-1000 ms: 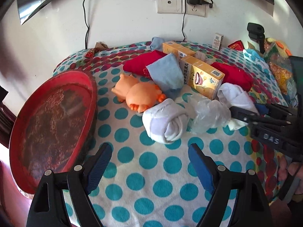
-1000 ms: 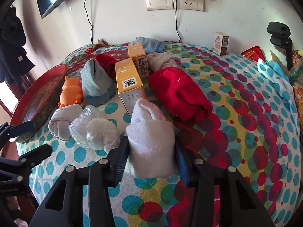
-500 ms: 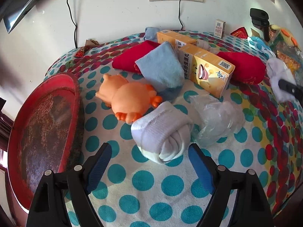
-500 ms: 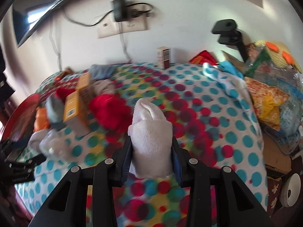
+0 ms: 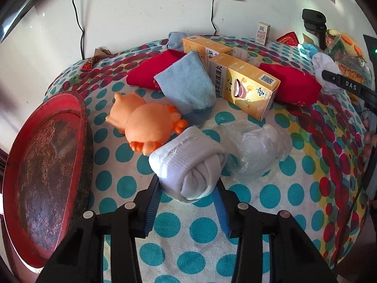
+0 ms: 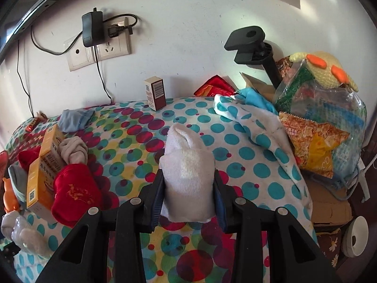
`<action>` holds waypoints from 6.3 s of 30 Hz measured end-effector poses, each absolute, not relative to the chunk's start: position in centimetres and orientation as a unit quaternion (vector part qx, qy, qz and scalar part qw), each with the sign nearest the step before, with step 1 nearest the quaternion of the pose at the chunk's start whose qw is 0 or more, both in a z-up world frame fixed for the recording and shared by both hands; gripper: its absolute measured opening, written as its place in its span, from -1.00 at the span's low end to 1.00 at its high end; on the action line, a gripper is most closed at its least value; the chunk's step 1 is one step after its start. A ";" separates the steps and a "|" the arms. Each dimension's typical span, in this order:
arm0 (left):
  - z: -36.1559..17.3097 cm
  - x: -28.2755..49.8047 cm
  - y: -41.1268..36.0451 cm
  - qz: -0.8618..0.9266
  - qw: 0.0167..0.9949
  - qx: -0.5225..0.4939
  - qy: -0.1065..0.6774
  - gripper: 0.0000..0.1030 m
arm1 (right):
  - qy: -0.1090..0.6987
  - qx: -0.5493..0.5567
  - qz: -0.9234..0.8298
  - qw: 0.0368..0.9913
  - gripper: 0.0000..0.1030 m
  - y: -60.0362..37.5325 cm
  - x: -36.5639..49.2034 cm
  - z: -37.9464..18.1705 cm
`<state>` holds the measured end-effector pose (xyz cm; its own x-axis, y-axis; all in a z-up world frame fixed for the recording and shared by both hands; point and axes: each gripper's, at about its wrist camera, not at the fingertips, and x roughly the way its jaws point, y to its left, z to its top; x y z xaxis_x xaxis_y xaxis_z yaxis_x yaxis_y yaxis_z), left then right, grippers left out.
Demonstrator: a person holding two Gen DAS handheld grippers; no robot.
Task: Organize objects
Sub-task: 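Grasp the rolled white sock with the left tool while the right tool grasps a white sock, then carry the rolled white sock to the red tray and release it with the left tool, then carry the white sock to the red tray and release it with the right tool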
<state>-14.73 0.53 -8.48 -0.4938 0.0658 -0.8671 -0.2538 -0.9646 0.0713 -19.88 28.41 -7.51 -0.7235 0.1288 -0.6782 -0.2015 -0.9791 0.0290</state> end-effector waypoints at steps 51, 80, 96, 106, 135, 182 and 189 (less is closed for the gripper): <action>-6.2 -16.7 -32.0 0.847 -0.174 -0.502 -0.021 -0.17 | 0.026 -0.385 0.914 0.125 -0.29 28.0 -20.7 -8.5; -4.0 -14.7 -32.4 0.869 -0.162 -0.466 -0.037 0.07 | -0.004 -0.399 0.907 0.132 -0.26 27.3 -21.3 -8.6; -3.8 -10.6 -28.7 0.889 -0.159 -0.427 -0.043 0.41 | -0.028 -0.395 0.908 0.139 -0.25 26.7 -21.2 -8.4; -4.8 -9.9 -24.8 0.901 -0.160 -0.404 -0.002 0.41 | -0.023 -0.378 0.917 0.123 -0.28 26.1 -20.2 -5.7; -5.5 -9.5 -27.9 0.890 -0.186 -0.410 -0.066 0.41 | -0.112 -0.386 0.879 -0.256 -0.28 -8.3 -15.1 -2.1; -6.5 -10.2 -29.0 0.883 -0.186 -0.424 -0.076 0.41 | -0.191 -0.404 0.862 -0.238 0.51 -16.0 -20.6 -6.7; -6.5 -10.1 -28.6 0.885 -0.184 -0.423 -0.068 0.41 | -0.147 -0.395 0.874 -0.243 0.51 -13.1 -19.2 -4.9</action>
<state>-10.08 -28.62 -6.53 -0.5741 -0.2683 -0.7736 0.3835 -0.9229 0.0355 -19.17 -13.06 -4.92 -0.5699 -0.3081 -0.7618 0.5403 -0.8390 -0.0649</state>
